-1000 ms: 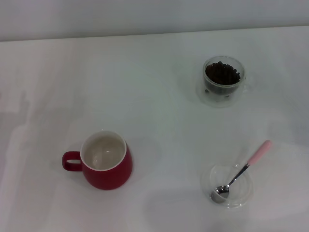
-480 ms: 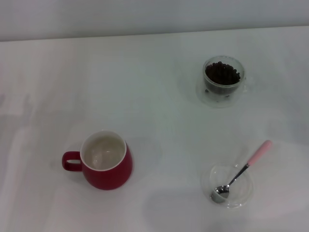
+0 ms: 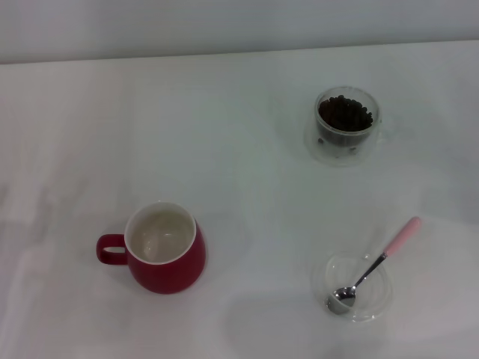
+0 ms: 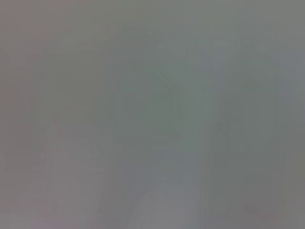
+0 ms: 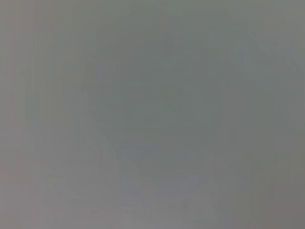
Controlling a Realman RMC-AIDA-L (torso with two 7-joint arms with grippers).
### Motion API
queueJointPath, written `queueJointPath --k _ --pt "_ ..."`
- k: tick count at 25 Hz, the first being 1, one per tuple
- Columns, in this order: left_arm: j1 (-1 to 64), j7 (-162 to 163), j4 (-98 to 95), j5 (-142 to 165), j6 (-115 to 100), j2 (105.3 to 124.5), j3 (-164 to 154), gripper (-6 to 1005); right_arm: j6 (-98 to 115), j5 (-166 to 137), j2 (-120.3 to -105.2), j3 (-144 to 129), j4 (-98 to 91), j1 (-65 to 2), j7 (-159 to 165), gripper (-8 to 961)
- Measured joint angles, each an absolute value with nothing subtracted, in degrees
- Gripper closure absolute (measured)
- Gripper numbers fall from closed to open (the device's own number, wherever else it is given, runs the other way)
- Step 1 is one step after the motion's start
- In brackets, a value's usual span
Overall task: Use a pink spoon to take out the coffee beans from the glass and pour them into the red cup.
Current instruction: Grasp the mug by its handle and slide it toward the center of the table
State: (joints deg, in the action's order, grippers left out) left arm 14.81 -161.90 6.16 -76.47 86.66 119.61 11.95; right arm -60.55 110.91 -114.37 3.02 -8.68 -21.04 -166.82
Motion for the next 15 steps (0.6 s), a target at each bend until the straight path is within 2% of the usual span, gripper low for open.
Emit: queueJointPath --k 10,15 --pt "9.8 -161.97 12.26 -64.77 85.33 119.8 11.96 351 -60.84 111.82 -114.62 2.99 -10.85 -20.42 -166.88 104" --pt "7.68 -161.98 14.25 -64.45 83.14 119.81 11.84 350 -60.34 112.53 -114.22 3.32 -11.14 -20.36 -167.14 107"
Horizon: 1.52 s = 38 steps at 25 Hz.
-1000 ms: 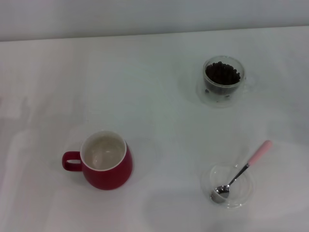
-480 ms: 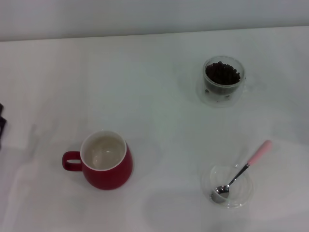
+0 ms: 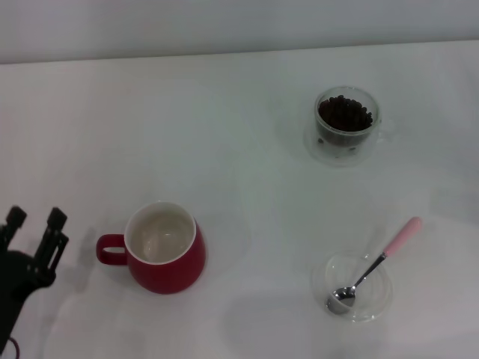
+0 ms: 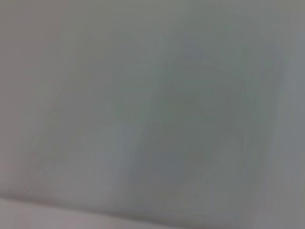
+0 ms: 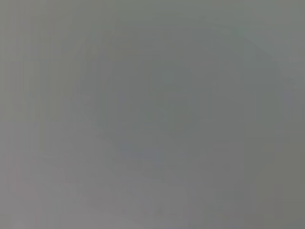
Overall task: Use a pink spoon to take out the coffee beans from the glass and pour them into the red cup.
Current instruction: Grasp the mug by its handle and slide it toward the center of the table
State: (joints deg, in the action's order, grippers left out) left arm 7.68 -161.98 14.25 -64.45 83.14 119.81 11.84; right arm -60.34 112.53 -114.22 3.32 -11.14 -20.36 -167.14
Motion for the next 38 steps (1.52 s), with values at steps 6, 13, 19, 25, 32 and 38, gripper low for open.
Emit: queueJointPath --k 6,13,19,25,32,38 --pt "4.76 -161.97 15.14 -64.36 82.42 119.67 9.57 351 -59.96 112.59 -113.92 3.76 -12.43 -20.4 -167.34 110" --pt "3.86 -161.91 15.9 -64.36 76.43 119.66 6.93 352 -58.3 113.12 -113.36 3.78 -12.84 -21.28 -167.39 113" --pt "4.84 -162.04 17.23 -64.15 73.01 119.59 5.84 351 -56.89 113.34 -113.45 3.69 -13.33 -21.99 -167.43 116" --pt "6.83 -162.04 17.33 -63.6 72.08 119.6 5.47 351 -56.83 113.34 -113.86 3.52 -13.36 -21.96 -167.52 118" --pt "8.14 -162.03 16.98 -63.65 71.85 119.43 5.72 352 -57.06 113.41 -114.39 3.75 -13.37 -21.26 -167.45 122" --pt "8.91 -162.02 16.64 -63.98 71.43 119.29 5.8 372 -57.21 113.41 -114.54 3.82 -13.23 -20.86 -167.38 124"
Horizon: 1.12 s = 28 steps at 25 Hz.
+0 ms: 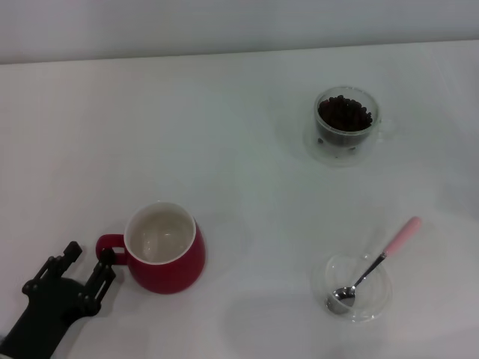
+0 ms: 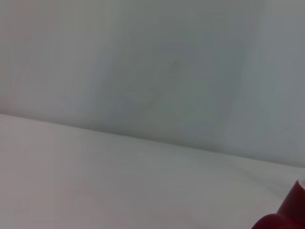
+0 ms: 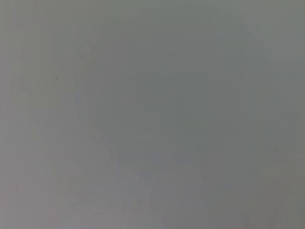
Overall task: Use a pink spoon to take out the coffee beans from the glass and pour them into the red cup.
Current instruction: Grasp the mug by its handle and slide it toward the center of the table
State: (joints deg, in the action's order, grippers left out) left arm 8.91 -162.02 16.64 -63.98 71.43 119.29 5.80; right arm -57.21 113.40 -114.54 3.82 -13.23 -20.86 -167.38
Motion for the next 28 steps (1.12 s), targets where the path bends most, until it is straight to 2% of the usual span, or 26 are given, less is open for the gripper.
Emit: queueJointPath --k 15,23,28 --pt "11.51 -161.92 15.95 -63.93 70.65 119.36 5.88 398 -57.31 113.37 -114.61 3.87 -12.83 -20.95 -167.11 131" --pt "12.95 -161.95 15.99 -63.6 69.28 119.36 5.47 674 -57.07 113.37 -114.61 3.87 -12.72 -20.97 -167.02 135" --pt "13.4 -161.98 15.06 -63.59 69.18 119.41 5.44 781 -57.03 113.37 -114.64 3.87 -12.25 -21.0 -166.99 137"
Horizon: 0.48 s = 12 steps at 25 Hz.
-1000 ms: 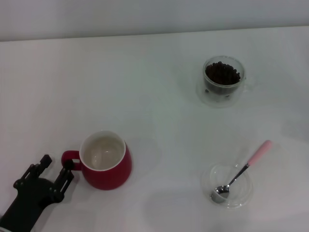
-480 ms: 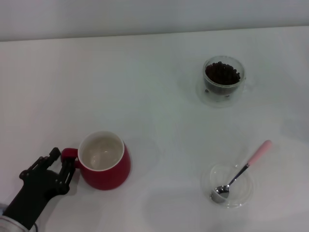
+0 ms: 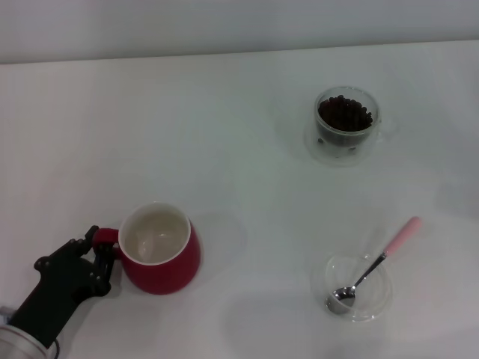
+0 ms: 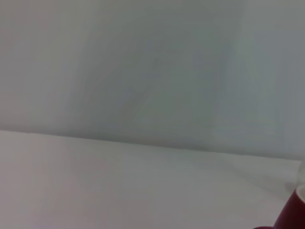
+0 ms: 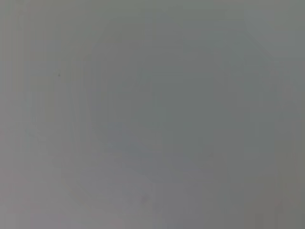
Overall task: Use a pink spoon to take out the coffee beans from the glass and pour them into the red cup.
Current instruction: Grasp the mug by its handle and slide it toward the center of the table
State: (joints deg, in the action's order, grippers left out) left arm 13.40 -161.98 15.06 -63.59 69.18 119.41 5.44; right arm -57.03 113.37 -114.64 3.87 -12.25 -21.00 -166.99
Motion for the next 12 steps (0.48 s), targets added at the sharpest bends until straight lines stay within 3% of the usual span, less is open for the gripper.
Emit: queueJointPath --k 6,12 --pt "14.26 -162.0 14.57 -63.61 69.1 119.44 5.44 859 -57.22 113.38 -114.69 3.87 -11.82 -20.99 -166.99 140" --pt "16.19 -162.0 14.43 -63.03 68.37 119.38 5.36 858 -57.47 113.38 -114.7 3.87 -11.13 -20.93 -166.99 143"
